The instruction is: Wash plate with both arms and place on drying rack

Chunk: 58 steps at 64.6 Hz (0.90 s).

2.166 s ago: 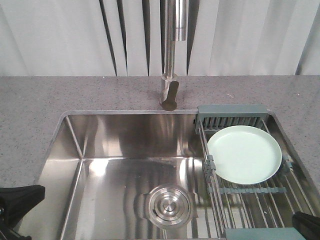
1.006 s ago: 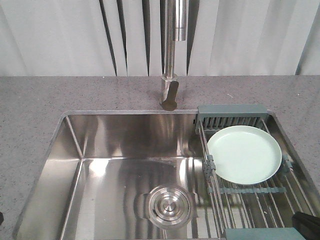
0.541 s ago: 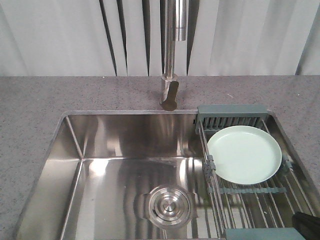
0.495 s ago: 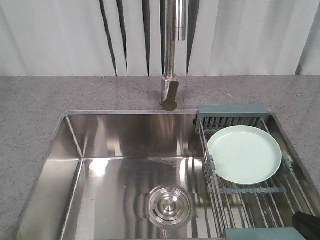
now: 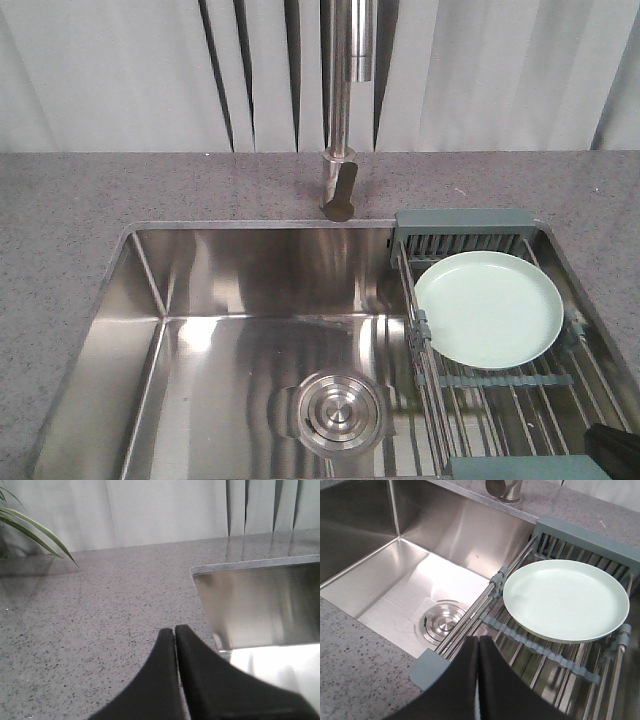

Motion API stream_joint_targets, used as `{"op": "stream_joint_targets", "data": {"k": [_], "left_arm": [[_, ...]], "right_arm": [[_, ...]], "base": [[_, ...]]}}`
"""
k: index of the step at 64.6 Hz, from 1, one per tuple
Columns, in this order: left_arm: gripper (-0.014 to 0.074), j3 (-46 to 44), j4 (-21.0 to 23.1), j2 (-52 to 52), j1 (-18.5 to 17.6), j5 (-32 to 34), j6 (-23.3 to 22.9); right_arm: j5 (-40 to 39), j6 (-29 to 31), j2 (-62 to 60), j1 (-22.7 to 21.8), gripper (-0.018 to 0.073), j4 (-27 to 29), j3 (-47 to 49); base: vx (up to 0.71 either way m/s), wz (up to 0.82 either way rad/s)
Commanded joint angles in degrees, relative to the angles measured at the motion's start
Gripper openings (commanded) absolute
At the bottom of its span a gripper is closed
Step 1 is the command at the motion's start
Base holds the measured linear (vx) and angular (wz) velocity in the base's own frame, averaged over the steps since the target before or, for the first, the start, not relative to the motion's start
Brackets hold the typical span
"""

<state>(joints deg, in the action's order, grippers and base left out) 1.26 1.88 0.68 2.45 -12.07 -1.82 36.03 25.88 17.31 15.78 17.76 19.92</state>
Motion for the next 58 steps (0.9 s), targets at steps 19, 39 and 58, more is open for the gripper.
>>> {"op": "stream_joint_targets", "data": {"k": [19, 39, 58], "left_arm": [[-0.0006, -1.20, 0.14, 0.82, 0.07, 4.00, -0.72], [-0.0006, -1.20, 0.14, 0.82, 0.07, 4.00, -0.72], [-0.0006, -1.20, 0.14, 0.82, 0.07, 4.00, -0.72]], "right_arm": [[-3.54, -0.09, 0.44, 0.08, -0.0004, 0.78, 1.50], [-3.43, -0.09, 0.44, 0.08, -0.0004, 0.78, 1.50], [-3.08, 0.41, -5.39, -0.03, -0.0004, -7.43, 1.50]], "base": [[0.00, 0.00], [0.00, 0.00], [0.00, 0.00]]}}
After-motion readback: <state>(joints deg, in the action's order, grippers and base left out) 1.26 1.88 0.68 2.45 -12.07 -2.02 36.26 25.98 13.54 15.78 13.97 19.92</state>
